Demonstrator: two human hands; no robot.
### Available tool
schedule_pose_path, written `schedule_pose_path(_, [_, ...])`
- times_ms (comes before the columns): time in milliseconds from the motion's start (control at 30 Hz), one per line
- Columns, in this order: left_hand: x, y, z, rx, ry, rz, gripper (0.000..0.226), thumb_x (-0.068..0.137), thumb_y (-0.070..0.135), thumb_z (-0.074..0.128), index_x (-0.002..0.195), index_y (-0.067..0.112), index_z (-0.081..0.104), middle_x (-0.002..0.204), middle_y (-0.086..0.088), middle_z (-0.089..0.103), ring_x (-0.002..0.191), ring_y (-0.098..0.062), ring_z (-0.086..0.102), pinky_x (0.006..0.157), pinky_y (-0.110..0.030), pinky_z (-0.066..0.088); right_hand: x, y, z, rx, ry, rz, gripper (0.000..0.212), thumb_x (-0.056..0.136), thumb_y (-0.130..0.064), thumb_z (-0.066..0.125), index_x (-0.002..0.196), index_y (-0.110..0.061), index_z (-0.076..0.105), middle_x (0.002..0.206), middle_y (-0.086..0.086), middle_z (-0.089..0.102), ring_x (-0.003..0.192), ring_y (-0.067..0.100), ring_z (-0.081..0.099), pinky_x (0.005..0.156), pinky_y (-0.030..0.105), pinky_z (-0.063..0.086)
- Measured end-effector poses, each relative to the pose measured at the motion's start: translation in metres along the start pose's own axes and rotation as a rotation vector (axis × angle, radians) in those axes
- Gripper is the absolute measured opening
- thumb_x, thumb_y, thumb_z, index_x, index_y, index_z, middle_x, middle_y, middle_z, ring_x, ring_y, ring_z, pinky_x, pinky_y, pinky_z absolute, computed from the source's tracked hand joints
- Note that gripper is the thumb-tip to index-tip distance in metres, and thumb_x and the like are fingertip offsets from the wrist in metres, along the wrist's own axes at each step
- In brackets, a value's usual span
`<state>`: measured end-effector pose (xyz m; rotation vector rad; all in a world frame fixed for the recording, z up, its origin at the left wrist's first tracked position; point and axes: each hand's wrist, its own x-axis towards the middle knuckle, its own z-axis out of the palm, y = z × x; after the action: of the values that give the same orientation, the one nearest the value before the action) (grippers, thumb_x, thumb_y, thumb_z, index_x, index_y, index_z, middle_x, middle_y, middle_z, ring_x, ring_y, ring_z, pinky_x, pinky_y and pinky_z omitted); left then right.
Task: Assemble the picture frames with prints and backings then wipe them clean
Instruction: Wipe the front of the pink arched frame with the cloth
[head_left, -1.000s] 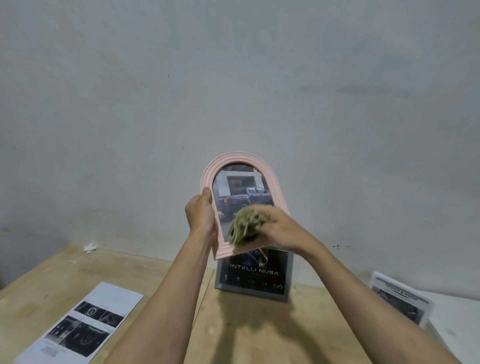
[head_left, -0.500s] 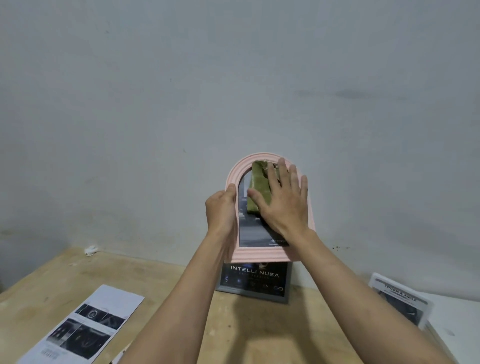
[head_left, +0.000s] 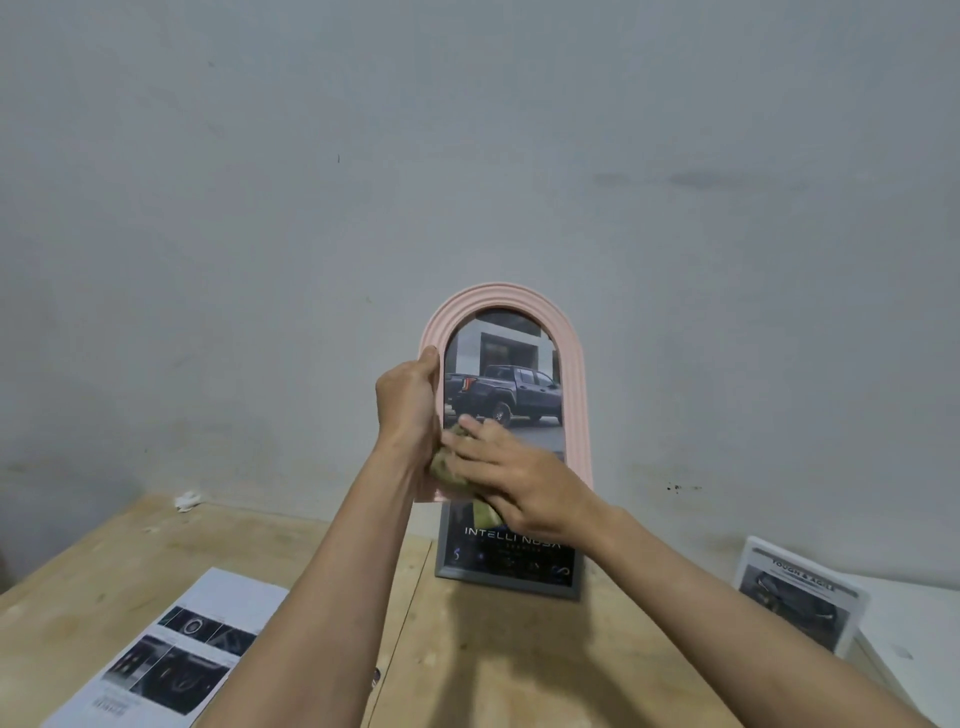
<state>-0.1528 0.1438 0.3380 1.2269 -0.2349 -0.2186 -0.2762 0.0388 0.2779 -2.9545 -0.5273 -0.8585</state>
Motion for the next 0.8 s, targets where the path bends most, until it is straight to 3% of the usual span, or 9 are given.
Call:
schedule_pose_path(100, [0.000, -0.002, -0.003, 0.035, -0.010, 0.008, 0.033, 0.083, 0.040, 0.064, 0.080, 0.007, 0.063, 0.073, -0.015, 0.056, 0.066, -0.023, 0.051, 0.063, -0.038, 0.044, -0.017, 0.008, -0.002, -0.079, -0.011, -0.103, 0.047, 0.088, -0.008, 0.050, 0.135, -0.013, 0.055, 0.147, 0.005, 0.045, 0.142, 0.028, 0.031, 0.117, 0.044, 0.028])
schedule_pose_path(267, [0.007, -0.001, -0.016, 0.117, -0.028, 0.014, 0.039, 0.094, 0.036, 0.058, 0.077, 0.002, 0.066, 0.071, -0.012, 0.066, 0.064, -0.023, 0.061, 0.062, -0.032, 0.047, -0.053, 0.039, -0.017, -0.230, 0.023, -0.159, 0.037, 0.095, -0.010, 0.048, 0.130, -0.004, 0.058, 0.143, 0.013, 0.050, 0.139, 0.034, 0.037, 0.110, 0.050, 0.037])
schedule_pose_path(400, [0.010, -0.010, -0.014, 0.184, -0.011, 0.067, 0.039, 0.095, 0.035, 0.055, 0.069, 0.006, 0.054, 0.068, -0.013, 0.055, 0.062, -0.024, 0.051, 0.064, -0.035, 0.040, -0.040, 0.050, -0.046, -0.156, 0.375, 0.114, 0.040, 0.102, -0.023, 0.039, 0.127, 0.000, 0.060, 0.141, 0.017, 0.049, 0.137, 0.032, 0.039, 0.110, 0.050, 0.036])
schedule_pose_path(467, [0.006, -0.015, -0.005, 0.162, -0.049, 0.076, 0.035, 0.093, 0.039, 0.055, 0.075, 0.008, 0.056, 0.071, -0.014, 0.052, 0.065, -0.022, 0.050, 0.063, -0.035, 0.040, -0.012, 0.061, -0.066, -0.179, 0.509, 0.262, 0.037, 0.097, -0.015, 0.044, 0.128, -0.006, 0.061, 0.144, 0.011, 0.048, 0.138, 0.031, 0.038, 0.112, 0.049, 0.034])
schedule_pose_path(600, [0.001, -0.020, 0.009, 0.164, -0.090, 0.174, 0.035, 0.095, 0.038, 0.057, 0.075, 0.009, 0.055, 0.068, -0.012, 0.047, 0.062, -0.018, 0.044, 0.054, -0.026, 0.036, 0.013, 0.087, -0.072, -0.262, 0.305, 0.338, 0.049, 0.083, -0.001, 0.059, 0.128, -0.017, 0.062, 0.148, 0.008, 0.043, 0.140, 0.035, 0.033, 0.110, 0.058, 0.031])
schedule_pose_path(800, [0.004, -0.033, -0.012, 0.108, -0.005, 0.229, 0.040, 0.099, 0.031, 0.056, 0.073, 0.001, 0.060, 0.064, -0.010, 0.051, 0.054, -0.011, 0.047, 0.047, -0.019, 0.036, -0.041, 0.044, 0.000, -0.159, 0.198, 0.285, 0.049, 0.095, -0.035, 0.053, 0.140, -0.017, 0.049, 0.155, 0.005, 0.032, 0.147, 0.025, 0.020, 0.117, 0.049, 0.022])
